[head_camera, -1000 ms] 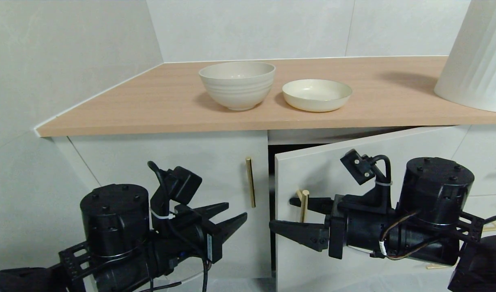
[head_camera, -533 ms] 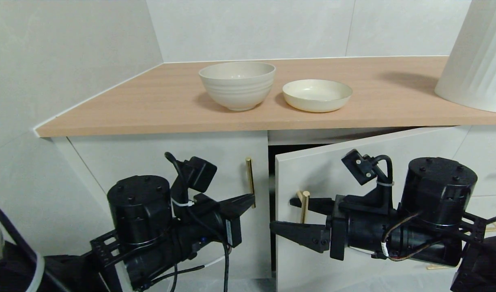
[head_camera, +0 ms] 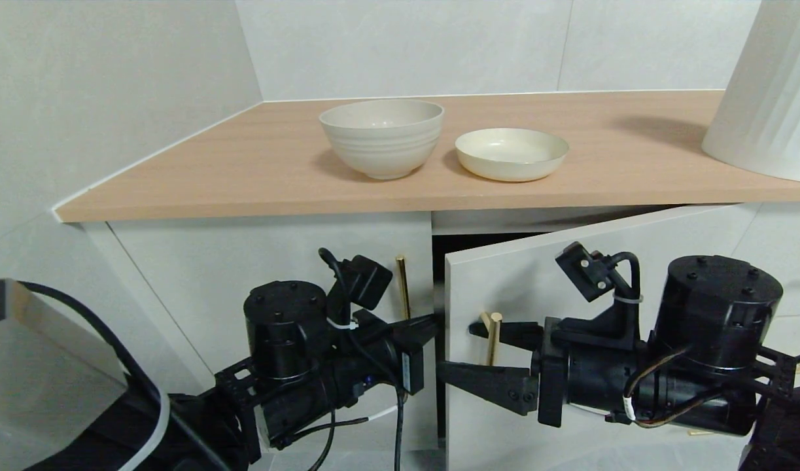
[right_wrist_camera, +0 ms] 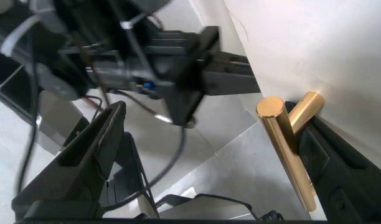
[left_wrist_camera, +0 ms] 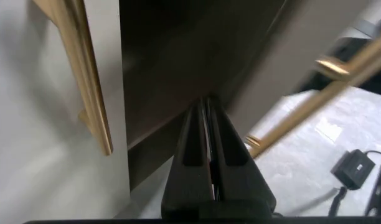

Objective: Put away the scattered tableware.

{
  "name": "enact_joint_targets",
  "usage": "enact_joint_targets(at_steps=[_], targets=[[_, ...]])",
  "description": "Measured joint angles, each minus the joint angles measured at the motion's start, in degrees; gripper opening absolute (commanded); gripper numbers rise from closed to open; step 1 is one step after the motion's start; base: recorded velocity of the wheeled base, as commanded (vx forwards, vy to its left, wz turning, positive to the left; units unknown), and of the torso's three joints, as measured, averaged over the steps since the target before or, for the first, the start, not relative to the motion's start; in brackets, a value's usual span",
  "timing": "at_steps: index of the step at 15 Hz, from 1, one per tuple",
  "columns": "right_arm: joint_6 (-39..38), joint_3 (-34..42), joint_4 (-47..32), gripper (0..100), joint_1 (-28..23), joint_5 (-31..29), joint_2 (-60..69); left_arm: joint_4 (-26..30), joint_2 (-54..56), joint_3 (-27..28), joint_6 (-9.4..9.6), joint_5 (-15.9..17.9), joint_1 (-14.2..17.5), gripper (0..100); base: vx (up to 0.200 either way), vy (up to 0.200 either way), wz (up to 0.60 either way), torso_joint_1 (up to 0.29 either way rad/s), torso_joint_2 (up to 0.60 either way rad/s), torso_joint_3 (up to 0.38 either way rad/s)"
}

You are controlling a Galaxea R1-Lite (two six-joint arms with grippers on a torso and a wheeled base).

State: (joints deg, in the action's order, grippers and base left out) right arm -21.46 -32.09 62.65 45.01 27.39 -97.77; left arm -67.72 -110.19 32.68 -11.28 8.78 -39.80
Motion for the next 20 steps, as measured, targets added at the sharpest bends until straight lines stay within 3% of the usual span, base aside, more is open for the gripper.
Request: enact_joint_targets(at_steps=[4, 9, 16, 20], targets=[[0.1, 1.0, 0.0, 100, 0.2, 0.0, 1.0, -7.7, -4.0, 0.3, 0.17, -0.1, -0.2, 0, 0.000, 0.000, 0.00, 0.000, 0.00, 0.000], [0.8, 2.5, 0.0, 100, 0.1, 0.2, 2.3, -13.4, -8.3, 2.4, -0.13, -0.1, -1.0, 0, 0.000, 0.000, 0.00, 0.000, 0.00, 0.000], [6.5, 9.0, 1.1, 100, -6.3, -0.7, 4.8, -13.6, -9.9, 4.7, -0.21, 0.2, -2.6, 0, 0.000, 0.000, 0.00, 0.000, 0.00, 0.000], [10.0, 15.4, 0.4, 100, -7.4, -8.8, 7.9, -13.5, -9.7, 5.2, -0.21, 0.6, -3.2, 0, 0.000, 0.000, 0.00, 0.000, 0.00, 0.000]])
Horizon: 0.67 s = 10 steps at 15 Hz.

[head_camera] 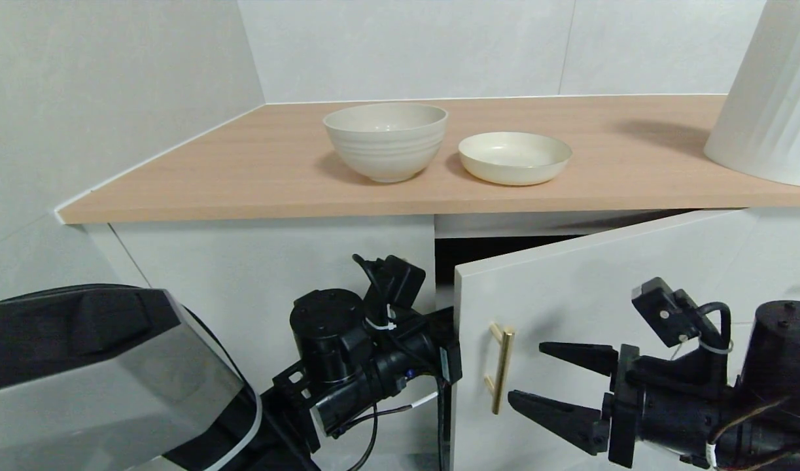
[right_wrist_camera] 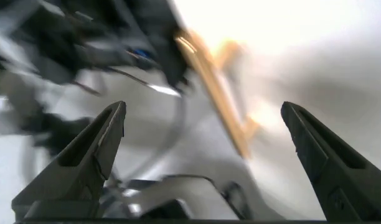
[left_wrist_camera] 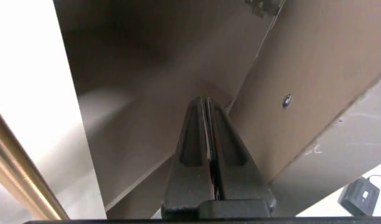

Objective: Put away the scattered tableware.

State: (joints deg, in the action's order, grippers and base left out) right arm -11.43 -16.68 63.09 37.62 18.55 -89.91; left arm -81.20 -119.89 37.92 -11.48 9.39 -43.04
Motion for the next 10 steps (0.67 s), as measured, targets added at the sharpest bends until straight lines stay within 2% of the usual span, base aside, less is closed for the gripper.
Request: enact_joint_targets(at_steps=[2, 4, 5, 6, 7, 8, 10], targets=[[2.1, 3.3, -1.6, 100, 1.7, -6.9, 2.3, 0.6, 0.6, -0.2, -0.06, 0.4, 0.0, 0, 0.000, 0.000, 0.00, 0.000, 0.00, 0.000], [2.6, 5.2, -8.6, 100, 5.3, -14.4, 6.5, 2.3, 1.8, -0.6, -0.50, 2.3, 0.0, 0, 0.000, 0.000, 0.00, 0.000, 0.00, 0.000], [2.6, 5.2, -14.3, 100, 6.7, -16.6, 9.2, 4.0, 2.8, -1.0, -1.60, 5.1, 0.0, 0, 0.000, 0.000, 0.00, 0.000, 0.00, 0.000], [2.7, 4.5, -22.0, 100, 7.8, -18.2, 12.7, 6.0, 4.1, -1.4, -3.54, 8.5, -0.1, 0, 0.000, 0.000, 0.00, 0.000, 0.00, 0.000], [2.6, 3.3, -31.7, 100, 8.6, -19.1, 16.1, 6.9, 5.1, -1.6, -4.74, 10.2, -0.2, 0, 0.000, 0.000, 0.00, 0.000, 0.00, 0.000], [2.5, 1.4, -39.4, 100, 9.2, -19.5, 19.4, 7.0, 5.7, -1.8, -5.10, 10.3, -0.1, 0, 0.000, 0.000, 0.00, 0.000, 0.00, 0.000], [2.4, -1.4, -43.1, 100, 9.8, -19.2, 23.8, 7.1, 6.1, -2.0, -5.18, 10.4, -0.1, 0, 0.000, 0.000, 0.00, 0.000, 0.00, 0.000]])
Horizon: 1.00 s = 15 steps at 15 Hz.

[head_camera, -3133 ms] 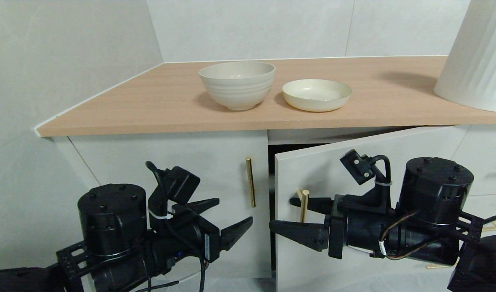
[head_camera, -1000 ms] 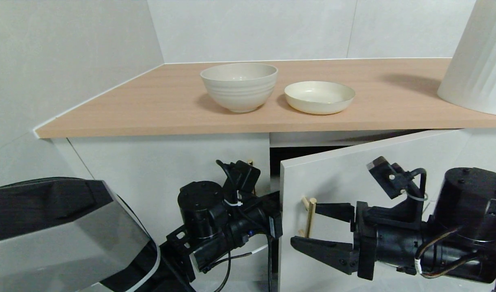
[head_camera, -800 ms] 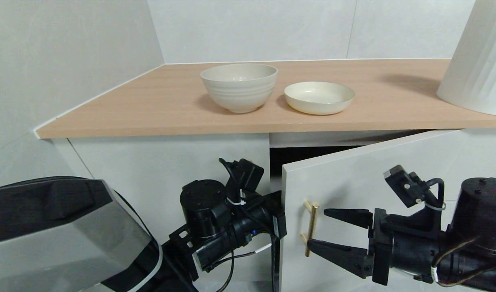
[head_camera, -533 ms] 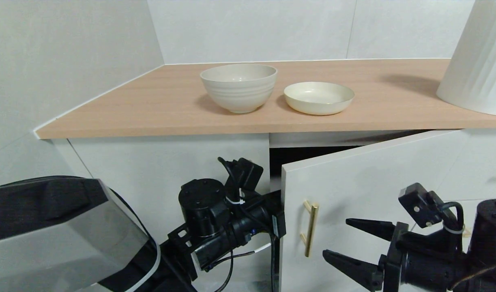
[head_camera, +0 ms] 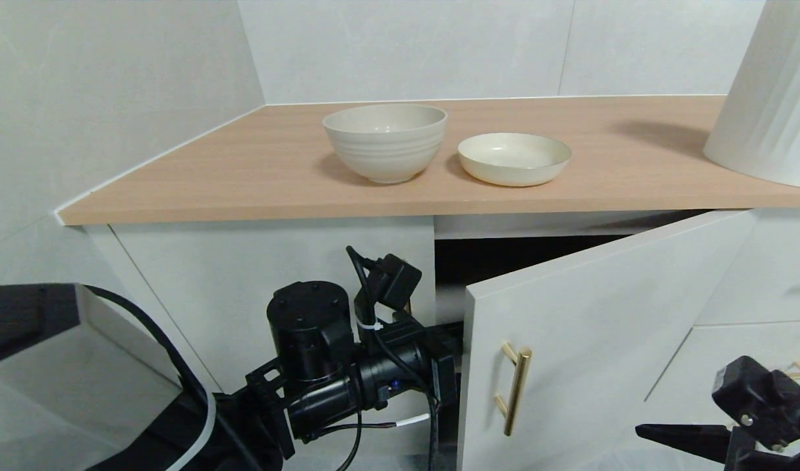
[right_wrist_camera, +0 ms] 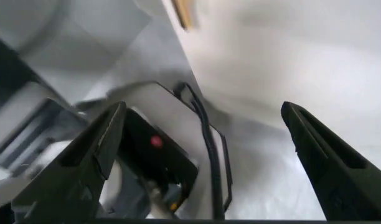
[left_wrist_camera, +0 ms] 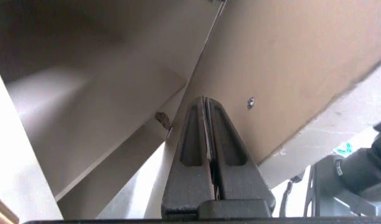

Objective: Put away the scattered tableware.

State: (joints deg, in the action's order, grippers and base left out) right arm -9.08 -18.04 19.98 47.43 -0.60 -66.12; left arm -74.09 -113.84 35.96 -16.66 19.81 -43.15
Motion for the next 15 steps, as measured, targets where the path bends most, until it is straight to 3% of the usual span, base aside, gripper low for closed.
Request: enact_joint_targets(at_steps=[4, 10, 15], targets=[[0.0, -0.9, -0.2, 100, 0.3, 0.2, 2.7, -0.1, -0.4, 0.0, 0.00, -0.4, -1.0, 0, 0.000, 0.000, 0.00, 0.000, 0.00, 0.000], [0.0, -1.0, -0.4, 100, 0.3, 0.3, 3.1, -1.6, -3.2, 0.6, -0.11, -1.2, -2.6, 0, -0.200, 0.000, 0.00, 0.002, 0.00, 0.002], [0.0, -0.8, -0.4, 100, 0.3, 0.4, 3.3, -1.6, -6.1, 3.4, -0.06, -1.4, -2.5, 0, 0.000, 0.000, 0.00, 0.000, 0.00, 0.000]])
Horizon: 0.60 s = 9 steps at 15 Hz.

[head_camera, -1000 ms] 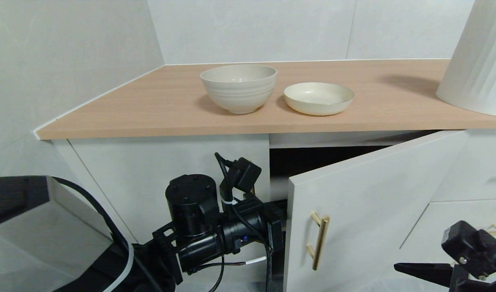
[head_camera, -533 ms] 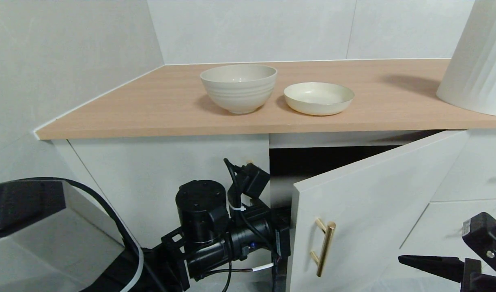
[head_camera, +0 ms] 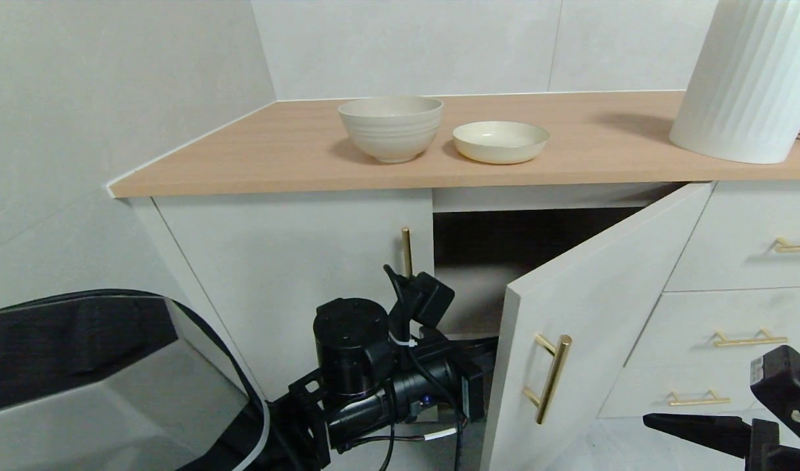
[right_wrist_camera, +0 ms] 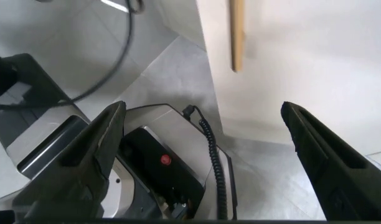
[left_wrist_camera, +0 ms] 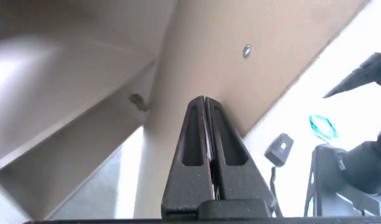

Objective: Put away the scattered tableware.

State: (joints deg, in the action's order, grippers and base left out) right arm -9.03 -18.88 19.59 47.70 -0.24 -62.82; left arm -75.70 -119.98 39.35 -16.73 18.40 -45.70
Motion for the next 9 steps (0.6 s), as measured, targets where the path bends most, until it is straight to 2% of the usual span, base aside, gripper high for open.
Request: enact_joint_targets(at_steps=[6, 9], targets=[[0.0, 0.0, -0.1, 100, 0.0, 0.0, -0.2, 1.3, -2.7, 5.3, 0.06, -0.9, 0.0, 0, 0.000, 0.000, 0.00, 0.000, 0.00, 0.000], [0.0, 0.1, -0.2, 100, 0.0, 0.0, -0.2, 1.2, -2.9, 5.8, 0.04, -1.0, -0.7, 0, -0.200, 0.000, 0.00, 0.009, 0.00, -0.001]])
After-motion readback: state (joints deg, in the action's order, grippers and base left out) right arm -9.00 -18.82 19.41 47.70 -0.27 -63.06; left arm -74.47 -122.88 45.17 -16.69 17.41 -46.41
